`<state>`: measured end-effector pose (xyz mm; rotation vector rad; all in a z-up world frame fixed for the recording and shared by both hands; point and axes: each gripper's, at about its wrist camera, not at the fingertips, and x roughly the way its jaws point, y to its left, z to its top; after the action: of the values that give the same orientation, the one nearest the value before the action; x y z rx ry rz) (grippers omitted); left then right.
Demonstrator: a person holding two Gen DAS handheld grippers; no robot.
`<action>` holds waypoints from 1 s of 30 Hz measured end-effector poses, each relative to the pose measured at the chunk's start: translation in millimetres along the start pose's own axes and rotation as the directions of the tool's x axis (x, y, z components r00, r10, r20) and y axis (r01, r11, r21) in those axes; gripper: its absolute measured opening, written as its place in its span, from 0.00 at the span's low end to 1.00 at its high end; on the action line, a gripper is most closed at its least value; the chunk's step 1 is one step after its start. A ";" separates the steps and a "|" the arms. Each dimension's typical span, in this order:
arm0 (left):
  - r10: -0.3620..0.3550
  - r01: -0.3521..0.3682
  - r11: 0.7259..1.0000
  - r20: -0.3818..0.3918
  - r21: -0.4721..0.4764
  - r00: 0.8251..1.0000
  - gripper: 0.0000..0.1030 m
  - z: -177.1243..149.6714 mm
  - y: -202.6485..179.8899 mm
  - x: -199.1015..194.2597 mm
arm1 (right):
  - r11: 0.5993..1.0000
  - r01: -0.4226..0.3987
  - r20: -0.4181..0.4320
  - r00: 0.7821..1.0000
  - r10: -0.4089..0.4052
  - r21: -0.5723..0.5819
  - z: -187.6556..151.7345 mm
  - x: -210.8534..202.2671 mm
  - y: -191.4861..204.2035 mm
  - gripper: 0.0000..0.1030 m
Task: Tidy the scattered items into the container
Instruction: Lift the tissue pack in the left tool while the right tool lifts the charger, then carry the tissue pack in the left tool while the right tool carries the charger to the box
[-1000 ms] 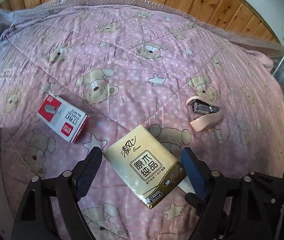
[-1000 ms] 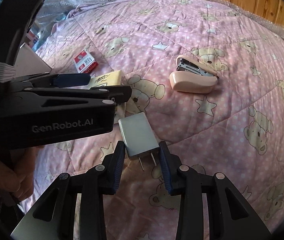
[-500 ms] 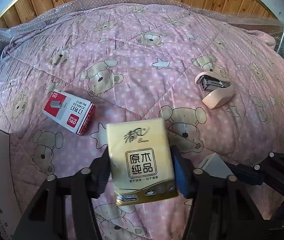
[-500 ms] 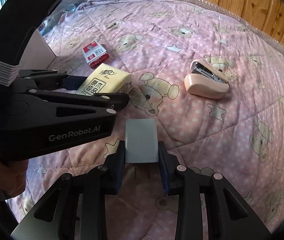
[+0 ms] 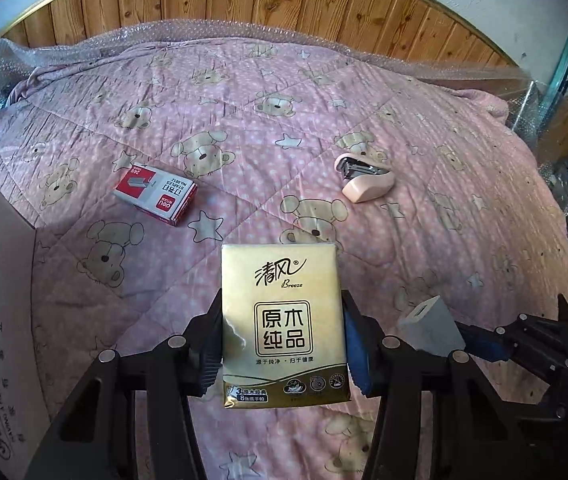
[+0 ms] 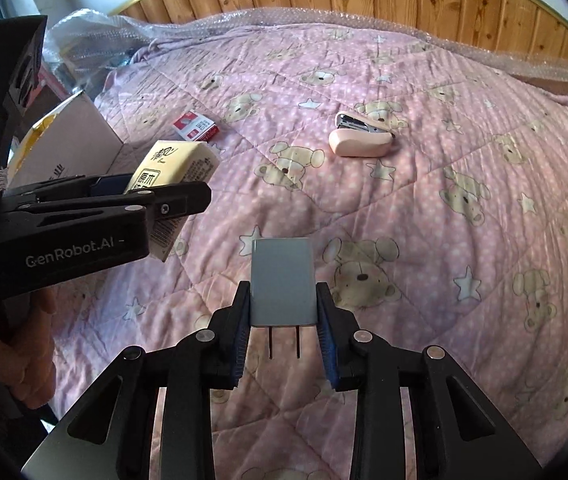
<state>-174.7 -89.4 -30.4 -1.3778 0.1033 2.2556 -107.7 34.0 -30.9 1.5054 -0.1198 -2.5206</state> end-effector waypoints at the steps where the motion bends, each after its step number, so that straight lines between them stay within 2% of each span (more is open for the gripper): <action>1: -0.010 0.010 1.000 0.009 -0.002 1.000 0.51 -2.0 -1.1 -6.0 | 1.000 0.001 0.002 1.000 -0.001 0.008 -2.8 -4.9 1.4 0.31; 8: -0.072 0.073 0.997 0.062 -0.024 0.996 0.51 -15.0 3.4 -43.9 | 1.000 0.004 0.016 1.000 -0.004 0.031 -13.8 -32.0 17.7 0.31; 13: -0.095 0.099 0.995 0.101 -0.029 0.990 0.51 -23.5 9.9 -70.9 | 1.000 -0.008 0.043 0.999 0.007 0.010 -10.0 -47.3 44.7 0.31; 20: -0.098 0.106 0.993 0.151 -0.046 0.984 0.51 -37.8 31.3 -108.7 | 0.999 -0.025 0.072 0.997 0.027 -0.024 -2.3 -58.6 79.1 0.31; 30: -0.085 0.101 0.993 0.201 -0.069 0.976 0.51 -50.1 56.3 -147.3 | 0.996 -0.093 0.093 0.991 0.092 0.008 0.7 -64.4 94.2 0.31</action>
<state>-104.5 -208.5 60.4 -1.1634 -0.1160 2.3244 -66.3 -44.2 41.3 1.3546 -0.2145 -2.5204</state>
